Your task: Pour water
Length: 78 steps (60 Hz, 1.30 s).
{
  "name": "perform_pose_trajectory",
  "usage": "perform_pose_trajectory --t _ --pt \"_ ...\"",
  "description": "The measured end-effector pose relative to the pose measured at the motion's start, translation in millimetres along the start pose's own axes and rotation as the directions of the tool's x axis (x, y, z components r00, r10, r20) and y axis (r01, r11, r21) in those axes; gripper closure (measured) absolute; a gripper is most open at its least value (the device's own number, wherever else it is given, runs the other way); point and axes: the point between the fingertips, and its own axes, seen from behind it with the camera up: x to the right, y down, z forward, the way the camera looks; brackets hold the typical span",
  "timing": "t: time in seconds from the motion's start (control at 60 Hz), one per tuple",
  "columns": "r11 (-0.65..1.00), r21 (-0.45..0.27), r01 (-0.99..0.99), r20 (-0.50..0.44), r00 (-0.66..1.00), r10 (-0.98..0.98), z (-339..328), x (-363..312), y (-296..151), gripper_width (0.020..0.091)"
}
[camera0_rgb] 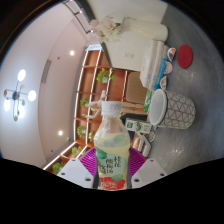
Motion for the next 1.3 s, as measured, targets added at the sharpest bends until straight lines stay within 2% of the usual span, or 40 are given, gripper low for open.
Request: perform_pose_trajectory --t 0.117,0.35,0.567,0.717,0.833,0.95,1.033,1.1,1.167,1.3 --pt "0.979 0.037 -0.199 0.005 0.98 0.199 5.6 4.6 -15.8 0.0728" --pt "0.837 0.044 -0.545 0.037 0.838 0.544 21.6 6.8 -22.1 0.0727" --pt "0.786 0.048 -0.617 0.037 0.787 0.616 21.5 10.9 -27.0 0.0729" --pt "0.823 0.032 -0.567 0.008 0.824 0.567 22.2 13.3 -18.8 0.0728" --pt "0.92 0.002 -0.392 -0.008 0.92 0.392 21.5 -1.1 -14.4 0.0727" --pt "0.998 -0.029 -0.053 -0.02 0.998 0.052 24.8 -31.3 -22.6 0.072" --pt "0.98 -0.006 0.197 -0.001 0.98 -0.197 23.9 -61.1 -45.1 0.0722" --pt "0.906 0.012 0.422 -0.008 0.907 -0.422 24.3 -80.8 -64.5 0.0721" --pt "0.772 0.024 0.635 -0.055 0.772 -0.633 26.0 -82.8 -90.0 0.0722" --pt "0.42 -0.009 0.908 -0.203 0.409 -0.89 25.3 -76.3 -149.8 0.072"
